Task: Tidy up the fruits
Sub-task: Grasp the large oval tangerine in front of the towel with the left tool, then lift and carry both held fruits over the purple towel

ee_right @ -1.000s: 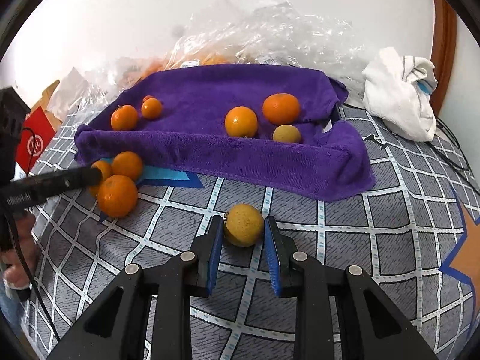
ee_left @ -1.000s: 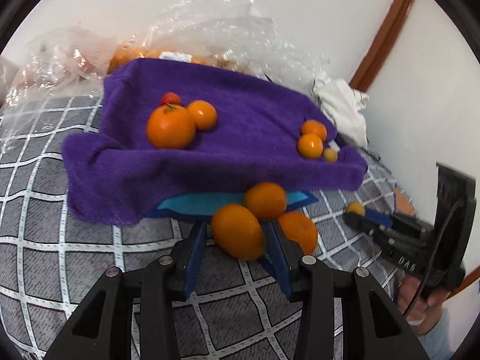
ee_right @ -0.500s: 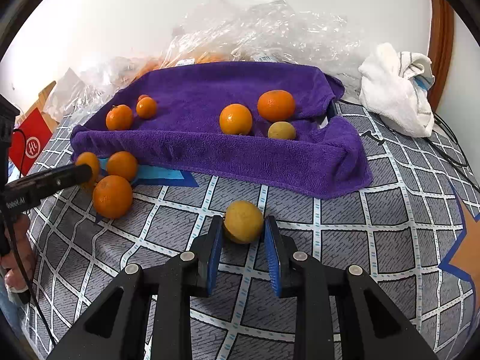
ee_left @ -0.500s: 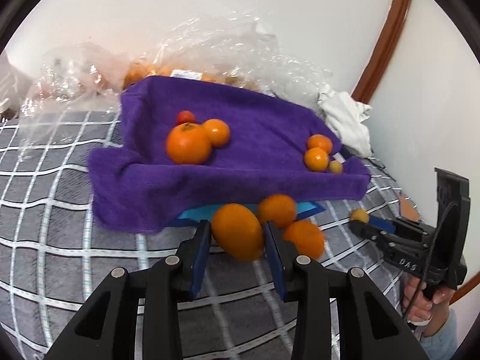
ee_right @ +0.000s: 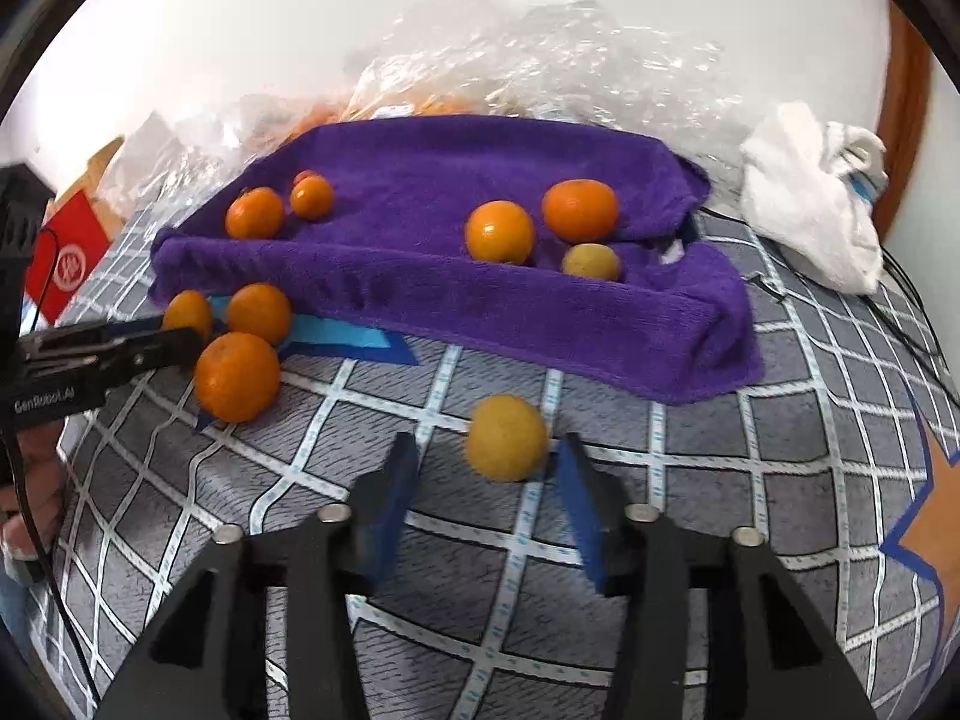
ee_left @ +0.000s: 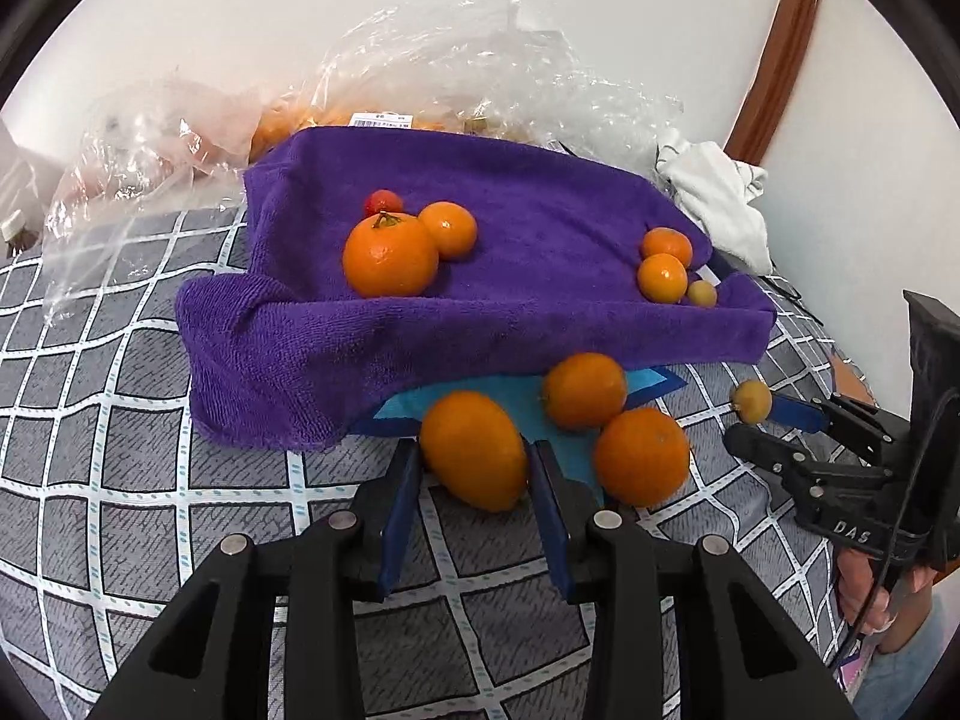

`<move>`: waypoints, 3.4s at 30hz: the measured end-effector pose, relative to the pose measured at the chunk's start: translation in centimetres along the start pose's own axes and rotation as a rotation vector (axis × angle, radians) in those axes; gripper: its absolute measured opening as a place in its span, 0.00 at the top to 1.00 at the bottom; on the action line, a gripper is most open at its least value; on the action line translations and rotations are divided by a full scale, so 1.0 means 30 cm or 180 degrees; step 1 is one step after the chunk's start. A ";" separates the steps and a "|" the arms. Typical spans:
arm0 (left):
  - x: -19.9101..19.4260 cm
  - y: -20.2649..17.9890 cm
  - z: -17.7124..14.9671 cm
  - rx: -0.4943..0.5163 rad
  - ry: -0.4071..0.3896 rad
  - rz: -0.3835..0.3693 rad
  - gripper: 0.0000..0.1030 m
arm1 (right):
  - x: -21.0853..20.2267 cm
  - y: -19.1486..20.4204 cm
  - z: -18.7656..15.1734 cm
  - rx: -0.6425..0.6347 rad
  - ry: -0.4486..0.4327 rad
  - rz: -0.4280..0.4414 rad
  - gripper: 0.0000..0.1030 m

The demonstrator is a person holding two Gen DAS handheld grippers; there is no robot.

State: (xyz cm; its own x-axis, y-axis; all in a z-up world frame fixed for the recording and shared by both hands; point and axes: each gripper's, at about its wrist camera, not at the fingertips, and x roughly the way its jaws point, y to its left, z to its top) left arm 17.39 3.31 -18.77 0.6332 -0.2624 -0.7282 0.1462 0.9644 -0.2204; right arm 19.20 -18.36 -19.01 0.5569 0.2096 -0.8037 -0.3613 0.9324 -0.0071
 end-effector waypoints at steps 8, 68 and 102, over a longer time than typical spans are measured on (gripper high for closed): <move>-0.004 0.006 -0.001 -0.0063 -0.0024 -0.0023 0.66 | -0.003 -0.006 -0.002 0.0039 -0.0007 0.0022 0.50; -0.148 -0.041 0.000 0.0088 -0.0675 -0.0305 0.68 | -0.110 -0.154 0.020 0.0753 -0.0357 0.0443 0.74; -0.127 0.077 0.039 -0.0346 -0.0746 0.0074 0.68 | 0.101 -0.279 0.344 0.0625 -0.0508 -0.0059 0.74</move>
State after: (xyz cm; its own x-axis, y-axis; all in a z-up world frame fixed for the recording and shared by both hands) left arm 16.21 6.56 -15.75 0.7961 -0.2133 -0.5663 0.0552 0.9575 -0.2831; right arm 31.62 -22.49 -15.23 0.6789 0.2212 -0.7001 -0.2064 0.9726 0.1072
